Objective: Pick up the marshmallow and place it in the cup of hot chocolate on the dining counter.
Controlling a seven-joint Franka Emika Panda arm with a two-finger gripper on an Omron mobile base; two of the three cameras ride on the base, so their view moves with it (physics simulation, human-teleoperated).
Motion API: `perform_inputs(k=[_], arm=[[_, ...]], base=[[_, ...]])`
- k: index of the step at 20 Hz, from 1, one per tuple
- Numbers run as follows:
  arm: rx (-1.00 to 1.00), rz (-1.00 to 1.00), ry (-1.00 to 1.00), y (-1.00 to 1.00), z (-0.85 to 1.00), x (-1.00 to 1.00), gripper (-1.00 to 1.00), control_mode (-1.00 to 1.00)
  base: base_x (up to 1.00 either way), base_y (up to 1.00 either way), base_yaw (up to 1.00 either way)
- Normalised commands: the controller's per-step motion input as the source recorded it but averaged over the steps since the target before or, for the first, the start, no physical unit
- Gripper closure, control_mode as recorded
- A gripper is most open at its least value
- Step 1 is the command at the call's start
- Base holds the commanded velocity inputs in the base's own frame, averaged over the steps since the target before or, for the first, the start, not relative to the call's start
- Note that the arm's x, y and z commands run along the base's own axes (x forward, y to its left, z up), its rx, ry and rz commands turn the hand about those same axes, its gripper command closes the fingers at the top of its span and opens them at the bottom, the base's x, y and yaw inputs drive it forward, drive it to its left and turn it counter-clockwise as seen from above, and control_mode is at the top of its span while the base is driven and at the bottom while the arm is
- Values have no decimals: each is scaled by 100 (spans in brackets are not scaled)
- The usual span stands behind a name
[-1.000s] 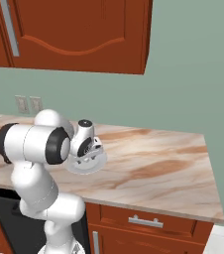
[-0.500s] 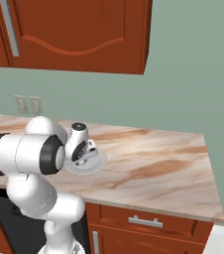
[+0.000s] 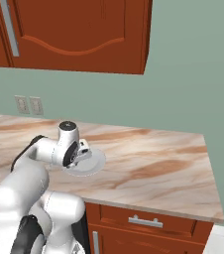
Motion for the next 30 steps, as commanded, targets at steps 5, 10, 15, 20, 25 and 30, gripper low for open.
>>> perform_inputs(k=[5, 10, 15, 20, 25, 30], arm=[[0, 0, 0, -10, 100, -25, 100, -100], [1, -1, 0, -22, 100, -16, 100, -100], [3, -7, 6, -12, 100, -22, 100, -100], [4, -27, 0, 0, 68, -32, 100, -100], [0, -40, 0, 7, 52, -23, 100, -100], [1, -34, 0, 0, 34, -31, 100, -100]], base=[[0, 0, 0], [0, 0, 0], [0, 0, 0], [0, 0, 0], [0, 0, 0], [0, 0, 0]])
